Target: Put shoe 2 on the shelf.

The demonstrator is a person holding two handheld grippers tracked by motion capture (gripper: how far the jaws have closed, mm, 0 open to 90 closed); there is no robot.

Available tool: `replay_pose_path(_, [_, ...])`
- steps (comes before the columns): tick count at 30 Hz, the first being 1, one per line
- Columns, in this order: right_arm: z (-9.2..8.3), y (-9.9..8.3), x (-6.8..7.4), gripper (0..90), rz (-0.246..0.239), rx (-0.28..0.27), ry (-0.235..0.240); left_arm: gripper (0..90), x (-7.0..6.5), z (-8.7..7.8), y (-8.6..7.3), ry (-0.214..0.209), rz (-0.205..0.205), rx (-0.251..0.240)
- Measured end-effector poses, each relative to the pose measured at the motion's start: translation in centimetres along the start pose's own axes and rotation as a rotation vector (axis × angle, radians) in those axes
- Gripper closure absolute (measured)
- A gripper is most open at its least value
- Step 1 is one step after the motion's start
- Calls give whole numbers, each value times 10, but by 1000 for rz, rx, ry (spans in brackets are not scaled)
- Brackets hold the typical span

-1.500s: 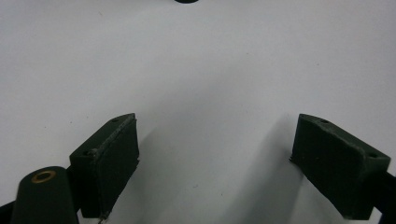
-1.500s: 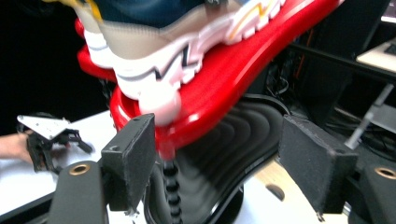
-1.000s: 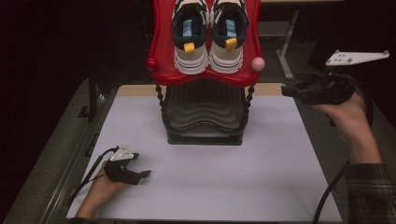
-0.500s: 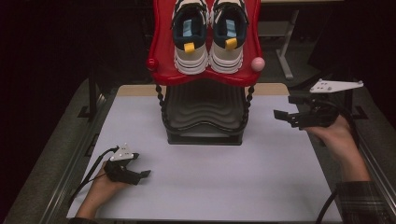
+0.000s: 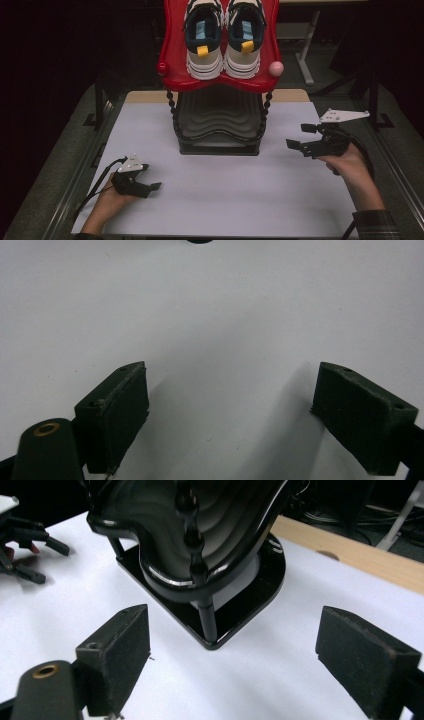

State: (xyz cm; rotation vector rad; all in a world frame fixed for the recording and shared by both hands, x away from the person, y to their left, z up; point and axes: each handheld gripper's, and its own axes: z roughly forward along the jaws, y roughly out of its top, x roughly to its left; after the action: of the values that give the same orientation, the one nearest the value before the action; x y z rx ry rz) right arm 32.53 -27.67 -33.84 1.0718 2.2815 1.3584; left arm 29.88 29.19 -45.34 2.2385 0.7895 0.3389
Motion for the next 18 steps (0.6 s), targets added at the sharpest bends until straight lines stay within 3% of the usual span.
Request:
replay_pose_path(8, [10,-31,3,136,28,6,-4,140,0,0,0,0,1,1])
replay_pose_path(18, [19,-64,6,136,33,42,-55,140,0,0,0,1,1,0])
